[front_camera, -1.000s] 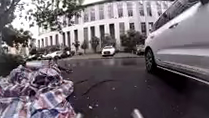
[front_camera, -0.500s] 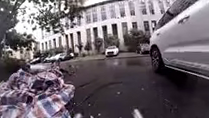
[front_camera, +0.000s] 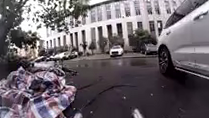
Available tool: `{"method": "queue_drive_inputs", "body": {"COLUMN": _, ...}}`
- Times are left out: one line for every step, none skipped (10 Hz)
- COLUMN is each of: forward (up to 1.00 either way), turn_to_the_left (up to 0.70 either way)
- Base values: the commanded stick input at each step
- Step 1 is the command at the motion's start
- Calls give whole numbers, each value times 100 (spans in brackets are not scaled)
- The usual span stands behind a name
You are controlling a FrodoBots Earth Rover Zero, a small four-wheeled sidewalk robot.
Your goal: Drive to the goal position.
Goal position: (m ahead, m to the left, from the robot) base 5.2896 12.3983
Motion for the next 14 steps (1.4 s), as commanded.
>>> {"method": "queue_drive_inputs", "body": {"forward": 45, "turn_to_the_left": -27}}
{"method": "queue_drive_inputs", "body": {"forward": 45, "turn_to_the_left": -27}}
{"method": "queue_drive_inputs", "body": {"forward": 45, "turn_to_the_left": -27}}
{"method": "queue_drive_inputs", "body": {"forward": 45, "turn_to_the_left": -27}}
{"method": "queue_drive_inputs", "body": {"forward": 45, "turn_to_the_left": -19}}
{"method": "queue_drive_inputs", "body": {"forward": 45, "turn_to_the_left": 0}}
{"method": "queue_drive_inputs", "body": {"forward": 45, "turn_to_the_left": 0}}
{"method": "queue_drive_inputs", "body": {"forward": 45, "turn_to_the_left": 0}}
{"method": "queue_drive_inputs", "body": {"forward": 45, "turn_to_the_left": 0}}
{"method": "queue_drive_inputs", "body": {"forward": 45, "turn_to_the_left": 0}}
{"method": "queue_drive_inputs", "body": {"forward": 45, "turn_to_the_left": 0}}
{"method": "queue_drive_inputs", "body": {"forward": 45, "turn_to_the_left": 0}}
{"method": "queue_drive_inputs", "body": {"forward": 45, "turn_to_the_left": 0}}
{"method": "queue_drive_inputs", "body": {"forward": 45, "turn_to_the_left": 0}}
